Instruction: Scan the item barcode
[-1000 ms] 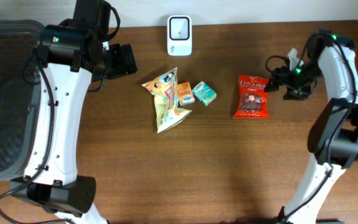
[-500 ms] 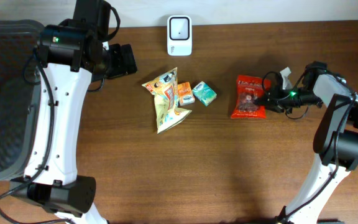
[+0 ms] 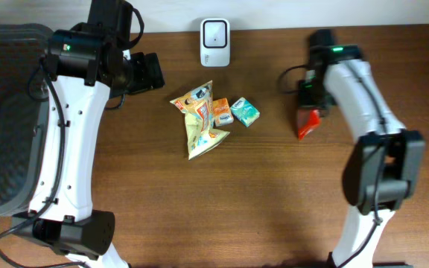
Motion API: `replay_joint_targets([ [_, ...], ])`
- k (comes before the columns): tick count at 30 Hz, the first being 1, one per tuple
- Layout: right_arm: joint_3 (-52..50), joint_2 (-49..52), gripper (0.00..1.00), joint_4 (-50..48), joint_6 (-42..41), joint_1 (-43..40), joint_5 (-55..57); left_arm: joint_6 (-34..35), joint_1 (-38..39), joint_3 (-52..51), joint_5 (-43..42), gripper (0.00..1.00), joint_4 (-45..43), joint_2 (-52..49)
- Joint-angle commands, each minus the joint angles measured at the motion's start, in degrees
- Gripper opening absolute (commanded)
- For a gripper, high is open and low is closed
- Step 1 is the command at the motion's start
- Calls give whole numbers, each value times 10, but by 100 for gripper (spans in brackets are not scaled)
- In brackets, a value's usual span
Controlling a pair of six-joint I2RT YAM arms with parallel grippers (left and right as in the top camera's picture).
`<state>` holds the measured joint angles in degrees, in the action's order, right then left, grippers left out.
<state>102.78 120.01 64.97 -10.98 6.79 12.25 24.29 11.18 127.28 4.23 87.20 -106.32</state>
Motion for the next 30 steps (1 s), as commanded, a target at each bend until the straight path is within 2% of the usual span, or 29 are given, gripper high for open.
replay_joint_targets([
  [1,-17,24,4,-9,-85,94,197,5,3,0,-4,99,-1,4],
  [4,-17,66,4,-14,-91,174,207,5,3,0,-4,99,-1,4],
  [7,-17,70,5,-24,-95,234,165,5,3,0,-4,99,-1,4],
  [8,-16,70,27,-29,-95,252,137,5,3,0,-4,99,-1,4],
  [9,-15,70,37,-36,-95,261,103,5,3,0,-4,99,-1,4],
  [11,22,66,40,-11,-95,257,37,5,3,0,-4,99,-1,4],
  [12,45,62,47,9,-95,248,21,5,3,0,-4,99,-1,4],
  [13,99,57,58,52,-94,221,-7,5,4,0,-4,99,-1,4],
  [16,188,57,58,126,-90,153,-84,5,4,0,-4,99,-1,4],
  [17,196,57,51,130,-72,127,-128,5,4,0,-4,99,-1,4],
  [18,195,58,34,128,-27,102,-198,5,4,0,-4,99,-1,4],
  [19,189,65,28,126,40,80,-308,5,4,0,-4,99,-1,4],
  [21,163,74,28,111,108,70,-404,5,4,0,-4,99,-1,4],
  [25,70,80,28,13,87,75,-403,5,4,0,-4,99,-1,4],
  [26,56,80,28,0,63,73,-376,5,4,0,-4,99,-1,4],
  [27,29,80,28,-18,5,66,-306,5,4,0,-4,99,-1,4],
  [29,-1,80,28,-33,-4,52,-278,5,4,0,-4,99,-1,4],
  [30,-6,80,22,-30,-4,44,-264,5,4,0,-4,99,-1,4],
])
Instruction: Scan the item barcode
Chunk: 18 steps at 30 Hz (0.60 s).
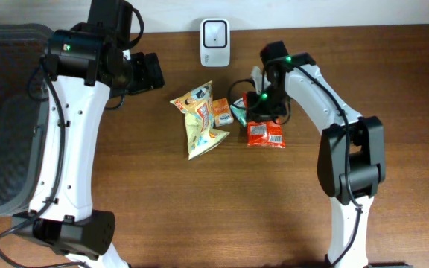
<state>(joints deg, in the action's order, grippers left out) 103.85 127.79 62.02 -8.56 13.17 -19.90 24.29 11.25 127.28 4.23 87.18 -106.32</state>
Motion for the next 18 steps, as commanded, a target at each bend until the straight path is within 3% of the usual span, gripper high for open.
replay_joint_targets([
  [1,-16,2,21,3,-28,-28,75,5,3,0,-4,99,-1,4],
  [6,38,0,28,53,-24,-69,111,5,3,0,-4,99,-1,4],
  [9,49,0,31,56,-5,-68,37,5,3,0,-4,99,-1,4],
  [12,48,0,46,46,17,-48,-42,5,3,0,-4,99,-1,4],
  [15,48,0,69,52,129,-9,-165,5,3,0,-4,99,-1,4],
  [18,48,0,85,24,127,46,-165,5,3,0,-4,99,-1,4],
])
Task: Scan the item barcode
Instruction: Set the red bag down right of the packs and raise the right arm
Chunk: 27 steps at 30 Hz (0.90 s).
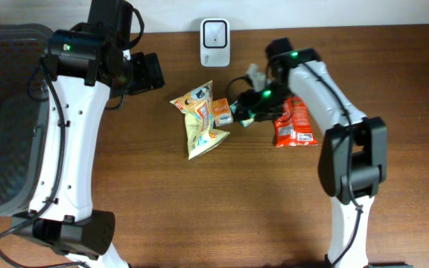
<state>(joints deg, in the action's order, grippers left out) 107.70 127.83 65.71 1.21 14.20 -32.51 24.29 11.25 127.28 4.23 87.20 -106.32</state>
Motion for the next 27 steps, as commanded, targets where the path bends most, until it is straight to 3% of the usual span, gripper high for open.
replay_joint_targets([
  [1,10,0,95,-30,28,55,-39,5,3,0,-4,99,-1,4],
  [4,10,0,99,-76,-55,94,71,5,3,0,-4,99,-1,4],
  [8,14,-5,99,-63,-95,100,113,5,3,0,-4,99,-1,4],
  [13,140,-18,99,75,-109,-10,160,5,3,0,-4,99,-1,4],
  [22,155,-17,99,80,-110,-199,182,6,3,0,-8,99,-1,4],
  [25,155,-17,99,80,-110,-231,182,5,7,-2,-152,99,-7,2],
  [27,155,-17,99,80,-109,-245,182,-32,37,-20,-168,99,-19,-2],
])
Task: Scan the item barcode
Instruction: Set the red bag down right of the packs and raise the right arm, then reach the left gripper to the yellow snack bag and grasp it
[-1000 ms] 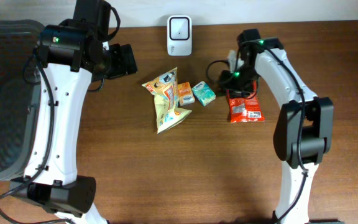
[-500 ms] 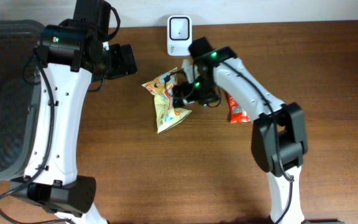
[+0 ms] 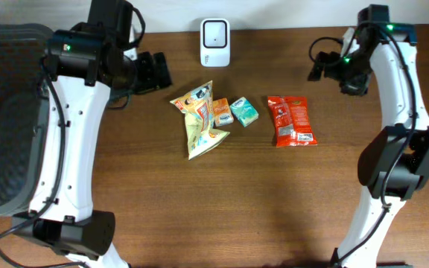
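The white barcode scanner (image 3: pixel 214 33) stands at the back edge of the table. In front of it lie a yellow snack bag (image 3: pixel 198 119), a small orange box (image 3: pixel 221 112) and a small teal box (image 3: pixel 244 111). A red packet (image 3: pixel 291 120) lies flat to the right of the teal box, with a white label at its near end. My right gripper (image 3: pixel 319 69) hangs at the back right, well clear of the packet, and looks open and empty. My left gripper (image 3: pixel 158 71) hovers left of the scanner, open and holding nothing.
A grey mesh basket (image 3: pixel 6 112) fills the left side of the table. The right arm's black cable (image 3: pixel 320 46) loops above the table near the gripper. Bare wood stretches along the front of the table.
The right gripper was on the red packet beside the teal box. It has let go and now sits far back to the right. The packet lies alone. The left gripper has shifted slightly right.
First the right gripper held the red packet at the right of the table. Then the packet was down next to the teal box, under the gripper. Then it lay a little further right, still under the gripper. Now it rests free on the table.
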Motion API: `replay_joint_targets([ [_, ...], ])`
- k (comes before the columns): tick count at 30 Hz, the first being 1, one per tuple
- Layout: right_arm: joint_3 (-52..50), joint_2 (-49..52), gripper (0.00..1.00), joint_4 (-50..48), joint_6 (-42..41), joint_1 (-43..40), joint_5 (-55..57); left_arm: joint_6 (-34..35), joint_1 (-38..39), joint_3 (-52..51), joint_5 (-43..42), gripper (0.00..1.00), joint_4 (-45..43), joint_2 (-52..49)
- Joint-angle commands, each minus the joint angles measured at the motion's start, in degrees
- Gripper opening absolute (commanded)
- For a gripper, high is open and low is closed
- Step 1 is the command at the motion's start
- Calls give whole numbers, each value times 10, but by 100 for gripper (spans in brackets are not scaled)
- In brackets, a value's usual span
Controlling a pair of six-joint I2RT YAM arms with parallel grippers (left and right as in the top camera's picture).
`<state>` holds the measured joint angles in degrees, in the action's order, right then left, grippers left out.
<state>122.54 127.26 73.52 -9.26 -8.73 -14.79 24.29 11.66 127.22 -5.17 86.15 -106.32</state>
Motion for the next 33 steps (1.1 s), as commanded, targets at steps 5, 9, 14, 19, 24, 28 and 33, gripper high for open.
replay_joint_targets([
  [5,7,-11,99,2,-5,-19,5,-42,143,-129,56,99,-84,-45],
  [9,7,-11,99,2,-5,-17,5,-42,199,-181,191,95,-202,-115],
  [14,7,-11,99,2,-5,-18,5,-42,209,-181,259,48,-210,-193],
  [19,7,-11,99,2,-5,-18,5,-42,209,-181,155,47,-241,-204],
  [24,7,-11,99,2,-5,-18,5,-42,209,-184,141,44,-258,-205],
  [28,7,-11,99,2,-5,-18,5,-42,209,-201,185,36,-257,-232],
  [33,7,-11,99,2,-5,-18,5,-42,209,-166,154,0,-201,-234],
])
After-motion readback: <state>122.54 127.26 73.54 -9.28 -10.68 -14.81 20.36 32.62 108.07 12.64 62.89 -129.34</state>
